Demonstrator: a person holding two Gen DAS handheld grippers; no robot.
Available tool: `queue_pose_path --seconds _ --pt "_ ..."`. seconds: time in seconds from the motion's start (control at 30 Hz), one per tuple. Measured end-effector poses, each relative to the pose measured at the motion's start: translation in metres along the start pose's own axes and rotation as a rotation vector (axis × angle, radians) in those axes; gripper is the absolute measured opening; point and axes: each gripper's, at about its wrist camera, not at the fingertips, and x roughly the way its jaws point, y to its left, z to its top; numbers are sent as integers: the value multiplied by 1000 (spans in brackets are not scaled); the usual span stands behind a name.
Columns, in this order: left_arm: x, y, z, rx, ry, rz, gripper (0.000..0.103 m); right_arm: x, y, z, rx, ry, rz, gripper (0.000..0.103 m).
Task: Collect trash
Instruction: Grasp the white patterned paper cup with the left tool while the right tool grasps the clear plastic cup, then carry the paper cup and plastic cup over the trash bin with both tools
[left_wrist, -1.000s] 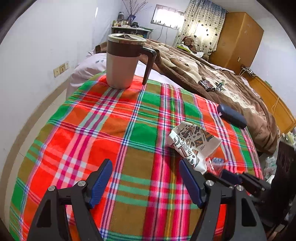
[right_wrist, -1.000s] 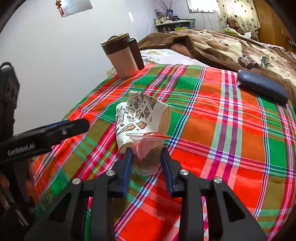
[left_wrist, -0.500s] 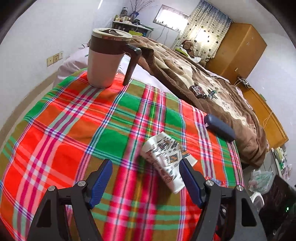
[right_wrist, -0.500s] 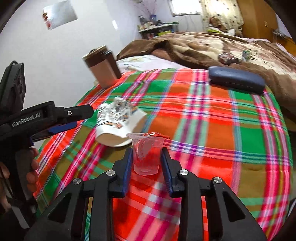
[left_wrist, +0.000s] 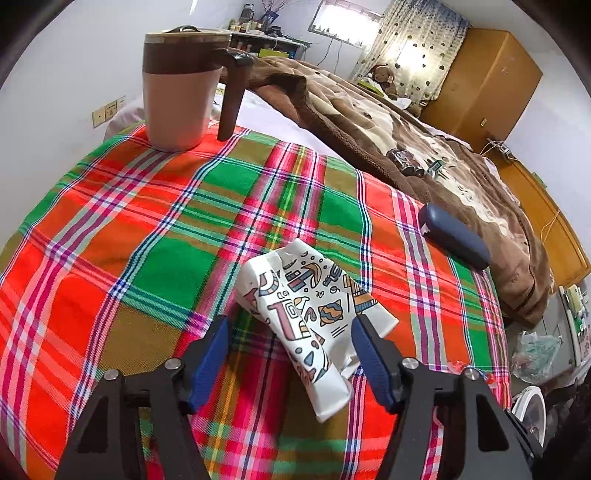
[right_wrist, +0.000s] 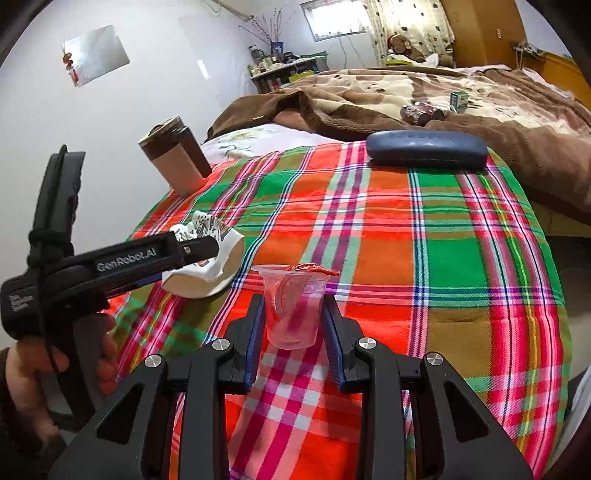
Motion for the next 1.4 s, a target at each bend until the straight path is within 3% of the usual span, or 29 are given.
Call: queue_pose_path --seconds 0.1,0.27,0.47,0.97,1.4 --pt "4 0 1 -14 0 5 59 0 -3 0 7 2 -8 32" --pt "7 -6 2 12 9 -2 33 -4 -3 -2 3 -10 -8 31" --pt "0 -14 -2 63 1 13 20 -7 -4 -3 0 -16 -20 31" --pt "-48 -37 -32 209 -50 12 18 -42 -12 -12 30 -64 -55 31" --pt "-105 -61 -72 289 -107 -37 18 -100 -22 -32 45 -128 -109 31"
